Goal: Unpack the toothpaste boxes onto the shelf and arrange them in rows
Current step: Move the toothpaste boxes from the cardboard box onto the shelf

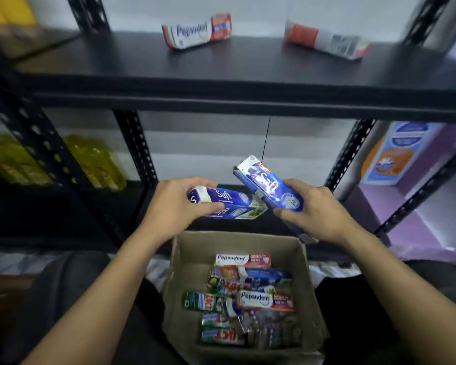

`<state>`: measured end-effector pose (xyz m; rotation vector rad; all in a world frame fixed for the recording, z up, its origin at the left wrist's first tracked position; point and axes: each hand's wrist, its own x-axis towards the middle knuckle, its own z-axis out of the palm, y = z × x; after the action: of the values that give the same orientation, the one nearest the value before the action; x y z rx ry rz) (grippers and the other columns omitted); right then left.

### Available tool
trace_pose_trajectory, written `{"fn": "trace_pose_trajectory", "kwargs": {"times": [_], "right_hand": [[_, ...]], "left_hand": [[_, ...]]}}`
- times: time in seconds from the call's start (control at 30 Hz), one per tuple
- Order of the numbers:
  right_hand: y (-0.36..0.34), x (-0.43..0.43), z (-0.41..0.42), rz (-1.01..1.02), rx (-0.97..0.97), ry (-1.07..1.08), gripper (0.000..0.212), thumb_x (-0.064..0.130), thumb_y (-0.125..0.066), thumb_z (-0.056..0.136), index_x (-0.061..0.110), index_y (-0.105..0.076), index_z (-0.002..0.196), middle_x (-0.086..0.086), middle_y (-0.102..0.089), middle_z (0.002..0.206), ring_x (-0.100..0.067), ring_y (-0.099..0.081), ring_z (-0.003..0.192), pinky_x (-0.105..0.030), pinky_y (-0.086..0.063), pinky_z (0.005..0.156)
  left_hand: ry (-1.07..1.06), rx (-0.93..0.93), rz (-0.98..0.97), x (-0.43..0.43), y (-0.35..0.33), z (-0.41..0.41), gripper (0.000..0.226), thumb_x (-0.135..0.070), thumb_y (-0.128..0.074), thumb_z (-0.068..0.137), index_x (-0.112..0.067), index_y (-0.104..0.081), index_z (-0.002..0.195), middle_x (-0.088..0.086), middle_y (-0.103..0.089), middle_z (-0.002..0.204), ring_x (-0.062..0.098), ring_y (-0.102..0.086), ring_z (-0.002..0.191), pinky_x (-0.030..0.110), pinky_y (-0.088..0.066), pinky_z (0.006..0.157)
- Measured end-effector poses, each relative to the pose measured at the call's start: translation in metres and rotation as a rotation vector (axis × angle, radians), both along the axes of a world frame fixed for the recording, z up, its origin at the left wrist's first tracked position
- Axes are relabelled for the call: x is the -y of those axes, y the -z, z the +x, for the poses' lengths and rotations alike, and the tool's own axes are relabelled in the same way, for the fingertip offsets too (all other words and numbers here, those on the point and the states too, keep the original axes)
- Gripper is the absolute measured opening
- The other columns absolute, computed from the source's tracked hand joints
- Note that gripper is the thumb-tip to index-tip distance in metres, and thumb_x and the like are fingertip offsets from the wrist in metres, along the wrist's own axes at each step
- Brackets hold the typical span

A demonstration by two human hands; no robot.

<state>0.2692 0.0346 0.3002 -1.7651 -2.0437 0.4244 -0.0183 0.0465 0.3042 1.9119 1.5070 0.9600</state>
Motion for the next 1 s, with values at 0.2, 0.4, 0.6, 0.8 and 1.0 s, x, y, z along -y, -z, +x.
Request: {"fn": "trace_pose_trajectory", "kwargs": {"times": [0.2,0.4,0.6,0.8,1.0], "right_hand": [[-0.096,0.019,0.015,0.177,0.048,-0.019,0.06,0.05,-0.074,0.077,0.035,-0.055,0.132,0.012,-0.071,0.107,-0.012,-0.065,0.092,-0.026,-0.045,0.075],[-0.165,0.018,0.045,0.305,0.021,0.058,0.057,0.055,-0.074,0.074,0.039,-0.058,0.127,0.021,-0.069,0.101,-0.005,-0.063,0.09,-0.019,-0.041,0.073],[-0.197,-0.013,0.092,0.322,0.026,0.339,0.058,0.057,-0.07,0.069,0.035,-0.061,0.123,0.004,-0.07,0.111,-0.024,-0.064,0.102,-0.034,-0.049,0.083],[-0.202,-0.049,0.135,0.246,0.049,0.644,0.056,0.055,-0.067,0.073,0.025,-0.059,0.119,-0.01,-0.066,0.11,-0.032,-0.062,0.097,-0.036,-0.049,0.074],[-0.202,-0.081,0.149,0.205,0.046,0.775,0.062,0.058,-0.065,0.079,0.013,-0.049,0.119,-0.017,-0.062,0.114,-0.037,-0.06,0.101,-0.038,-0.046,0.072]], "left_hand": [[0.069,0.109,0.1,0.019,-0.081,0.006,0.048,-0.055,-0.083,0.059,-0.04,-0.073,0.104,-0.014,-0.075,0.092,0.004,-0.071,0.087,0.041,-0.061,0.073],[0.07,0.223,0.237,0.031,-0.154,0.018,0.038,-0.039,-0.087,0.063,-0.032,-0.076,0.099,-0.011,-0.076,0.086,0.008,-0.073,0.081,0.036,-0.061,0.073],[0.006,0.354,0.351,0.018,-0.196,0.032,0.034,-0.033,-0.089,0.066,-0.031,-0.077,0.097,-0.008,-0.076,0.08,0.007,-0.072,0.073,0.018,-0.054,0.061],[-0.202,0.294,0.445,-0.034,-0.194,0.063,0.037,-0.044,-0.087,0.068,-0.033,-0.076,0.102,-0.014,-0.074,0.081,0.002,-0.069,0.079,0.018,-0.054,0.07],[-0.349,0.226,0.407,-0.085,-0.176,0.093,0.042,-0.049,-0.079,0.076,-0.026,-0.074,0.11,-0.01,-0.071,0.091,0.009,-0.062,0.092,0.024,-0.05,0.079]]}}
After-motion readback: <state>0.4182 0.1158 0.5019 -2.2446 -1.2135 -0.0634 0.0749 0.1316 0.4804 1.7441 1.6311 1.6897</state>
